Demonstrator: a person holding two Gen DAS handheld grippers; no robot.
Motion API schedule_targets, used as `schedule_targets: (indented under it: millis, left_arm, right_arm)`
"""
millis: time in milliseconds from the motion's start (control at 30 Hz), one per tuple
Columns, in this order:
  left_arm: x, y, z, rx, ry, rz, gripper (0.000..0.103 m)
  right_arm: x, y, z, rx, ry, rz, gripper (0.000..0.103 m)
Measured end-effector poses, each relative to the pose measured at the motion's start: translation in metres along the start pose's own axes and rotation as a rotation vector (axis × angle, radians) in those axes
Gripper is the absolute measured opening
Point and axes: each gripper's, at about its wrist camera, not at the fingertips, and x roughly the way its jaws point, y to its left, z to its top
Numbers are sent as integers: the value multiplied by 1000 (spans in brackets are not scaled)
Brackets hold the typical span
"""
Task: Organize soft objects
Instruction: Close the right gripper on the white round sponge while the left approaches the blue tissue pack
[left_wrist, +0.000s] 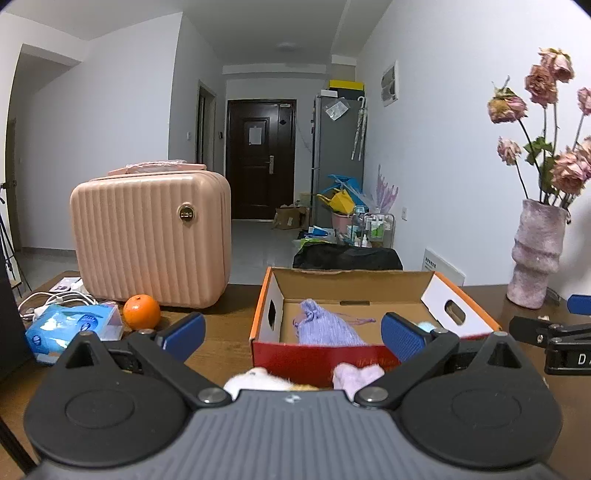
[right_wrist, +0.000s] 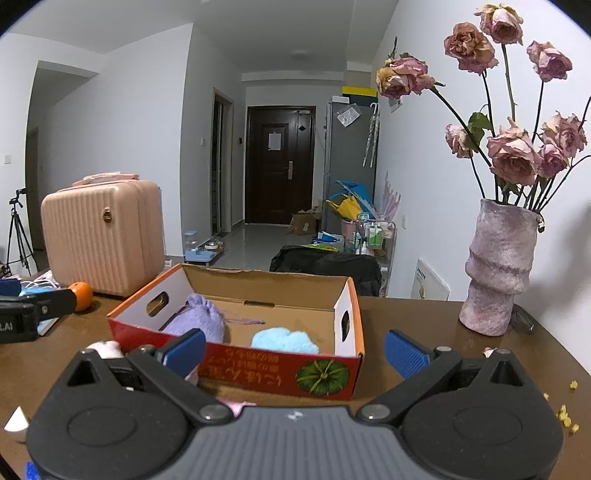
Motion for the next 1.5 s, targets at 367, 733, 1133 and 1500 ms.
schedule_targets:
  millis: [367, 733, 1133, 1500]
  left_arm:
    - [-41, 13, -15, -6, -1, -4, 103]
    - [-80, 27, -42, -7, 31, -19, 103]
    - [-91, 45, -69, -6, 104, -26, 103]
    - [-85, 52, -73, 5, 137, -27, 103]
  right_arm:
    - [-37, 24, -30, -11, 10, 40, 103]
    - [-69, 48, -60, -19, 21, 90, 103]
    - [-69, 71, -84, -38, 91, 115, 103]
    - [-38, 104, -106, -121, 204, 144, 96]
